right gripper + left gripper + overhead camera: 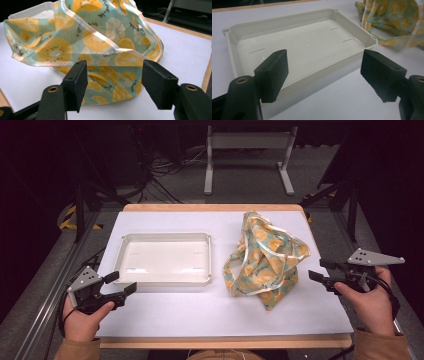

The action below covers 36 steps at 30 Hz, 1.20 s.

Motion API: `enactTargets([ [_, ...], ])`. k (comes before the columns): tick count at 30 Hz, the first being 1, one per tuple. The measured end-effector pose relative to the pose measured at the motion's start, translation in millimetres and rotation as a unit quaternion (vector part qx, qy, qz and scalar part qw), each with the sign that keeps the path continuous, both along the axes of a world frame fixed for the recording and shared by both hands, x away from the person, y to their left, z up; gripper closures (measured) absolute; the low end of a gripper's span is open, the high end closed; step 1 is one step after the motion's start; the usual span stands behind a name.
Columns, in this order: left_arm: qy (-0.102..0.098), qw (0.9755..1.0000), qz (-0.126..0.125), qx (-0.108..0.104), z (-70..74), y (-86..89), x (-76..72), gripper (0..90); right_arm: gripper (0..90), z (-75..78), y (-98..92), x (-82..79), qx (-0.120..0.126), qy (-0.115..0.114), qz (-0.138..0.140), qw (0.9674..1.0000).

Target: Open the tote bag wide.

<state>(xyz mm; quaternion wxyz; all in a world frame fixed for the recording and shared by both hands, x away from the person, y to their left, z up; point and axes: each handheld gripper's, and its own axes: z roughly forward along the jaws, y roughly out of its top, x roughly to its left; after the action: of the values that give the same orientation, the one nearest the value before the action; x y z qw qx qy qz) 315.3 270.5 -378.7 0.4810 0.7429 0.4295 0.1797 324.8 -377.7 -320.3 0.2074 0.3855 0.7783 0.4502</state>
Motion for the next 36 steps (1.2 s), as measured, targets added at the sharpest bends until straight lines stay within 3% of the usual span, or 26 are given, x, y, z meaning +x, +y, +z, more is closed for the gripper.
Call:
enactTargets([
  [7,0.001,1.0000,0.000,-0.002,0.6,-0.8,-0.7,22.3,48.4,3.9,1.2,-2.0,0.015,-0.009,0.012,0.9998],
  [11,0.001,1.0000,0.005,-0.002,3.5,-1.6,-2.0,21.9,47.3,11.9,8.2,-4.7,0.036,-0.027,0.026,0.9986],
  [17,0.002,1.0000,0.003,0.002,4.9,-4.1,-1.9,21.7,46.4,23.7,18.7,-3.4,0.024,-0.027,0.044,0.9984],
  [22,0.007,1.0000,0.002,0.006,2.2,-7.4,-0.2,21.5,44.9,38.4,36.0,1.9,0.026,-0.023,0.087,0.9956],
  [27,0.007,0.9999,-0.001,0.008,1.4,-8.1,0.0,21.4,44.3,46.9,46.9,8.0,0.019,-0.033,0.094,0.9949],
  [36,0.016,0.9998,-0.006,0.013,-3.9,-13.0,1.9,21.2,43.4,55.7,68.6,23.7,0.020,-0.024,0.113,0.9931],
])
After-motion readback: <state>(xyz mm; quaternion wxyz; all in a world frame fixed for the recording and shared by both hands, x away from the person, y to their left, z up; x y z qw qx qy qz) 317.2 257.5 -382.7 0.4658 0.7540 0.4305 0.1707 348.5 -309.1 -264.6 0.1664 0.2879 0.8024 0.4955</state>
